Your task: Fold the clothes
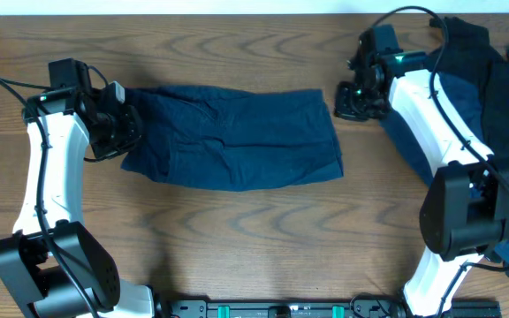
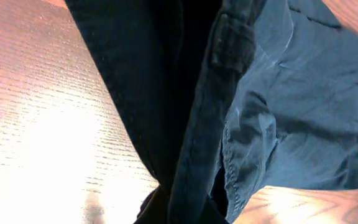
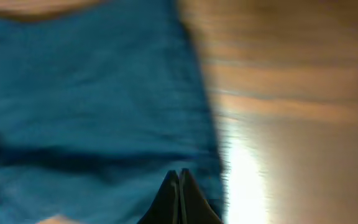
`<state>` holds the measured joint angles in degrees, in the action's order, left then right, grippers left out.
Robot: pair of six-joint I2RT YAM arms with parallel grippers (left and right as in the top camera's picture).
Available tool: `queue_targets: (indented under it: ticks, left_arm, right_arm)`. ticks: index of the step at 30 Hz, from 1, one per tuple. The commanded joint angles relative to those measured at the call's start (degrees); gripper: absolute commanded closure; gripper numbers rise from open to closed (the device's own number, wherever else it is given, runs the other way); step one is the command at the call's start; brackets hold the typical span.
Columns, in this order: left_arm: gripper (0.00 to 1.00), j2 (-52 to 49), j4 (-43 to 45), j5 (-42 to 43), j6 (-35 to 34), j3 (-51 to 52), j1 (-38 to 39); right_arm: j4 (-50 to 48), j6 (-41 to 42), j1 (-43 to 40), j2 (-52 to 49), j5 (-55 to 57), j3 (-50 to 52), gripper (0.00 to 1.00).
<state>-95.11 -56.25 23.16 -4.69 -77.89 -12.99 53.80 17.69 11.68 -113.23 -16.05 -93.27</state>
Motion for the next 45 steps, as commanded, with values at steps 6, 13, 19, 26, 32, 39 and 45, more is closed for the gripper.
queue_targets:
  ticks: [6,13,19,26,32,39,45]
  left_arm:
    - [0.94,2.9,-0.4,0.2,-2.1,-1.5,0.5]
    - [0.94,6.9,-0.5,0.2,-2.1,-2.0,0.5]
    - [0.94,7.9,-0.3,2.1,-3.1,-2.0,0.6]
    - [0.94,8.0,-0.1,4.9,-3.3,-2.0,2.5]
    - [0.94,8.0,1.0,4.9,-4.7,-2.0,4.3]
    - [0.94,8.0,-0.7,4.9,-4.8,-2.0,7.6]
    - [0.94,8.0,-4.0,3.4,-2.6,-2.0,8.1]
  right_arm:
    - [-6.8,0.3,12.3,-4.0,-12.9,-0.7,0.99]
    - [-14.2,6.3,20.2,-11.0,-12.9,-0.7,0.99]
    - [-18.3,9.4,26.6,-17.8,-16.0,-0.7,0.99]
    - [-25.1,12.5,34.1,-23.3,-19.5,-0.7,0.99]
    - [-26.6,12.5,36.9,-23.3,-18.2,-0.7,0.99]
    - [-20.3,10.8,32.2,-21.1,-16.7,-3.5,0.98]
    - [-5.8,7.1,24.4,-13.0,-11.9,-5.9,0.99]
